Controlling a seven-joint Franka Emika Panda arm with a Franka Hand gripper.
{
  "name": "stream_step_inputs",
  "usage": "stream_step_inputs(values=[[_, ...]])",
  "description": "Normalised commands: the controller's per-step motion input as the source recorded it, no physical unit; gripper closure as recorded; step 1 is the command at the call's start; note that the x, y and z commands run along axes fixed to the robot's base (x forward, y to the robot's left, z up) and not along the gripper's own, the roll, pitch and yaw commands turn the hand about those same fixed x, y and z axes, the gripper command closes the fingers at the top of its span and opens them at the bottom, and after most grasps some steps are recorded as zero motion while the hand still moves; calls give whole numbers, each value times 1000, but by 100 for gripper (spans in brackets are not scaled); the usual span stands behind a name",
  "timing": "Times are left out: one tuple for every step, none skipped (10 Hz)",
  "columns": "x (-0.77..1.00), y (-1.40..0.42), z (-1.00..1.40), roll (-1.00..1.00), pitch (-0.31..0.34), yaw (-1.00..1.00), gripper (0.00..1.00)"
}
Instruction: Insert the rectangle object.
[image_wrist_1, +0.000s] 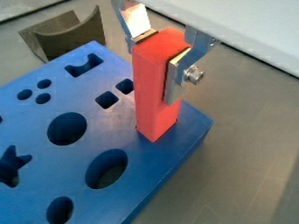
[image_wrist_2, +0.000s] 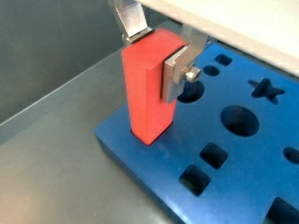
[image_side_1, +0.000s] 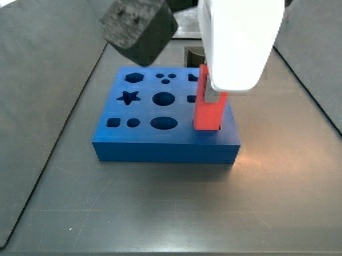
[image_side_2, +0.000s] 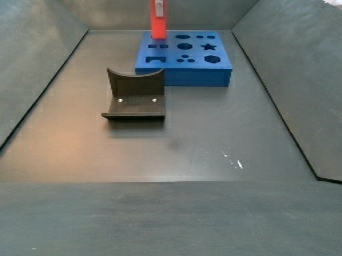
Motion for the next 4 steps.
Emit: stream_step_inputs(values=[[0,0,-394,0,-26,0,100],[-40,37,-217,-9,-36,0,100],[-20,40,0,-66,-86,0,100],[0,0,0,0,0,0,100]])
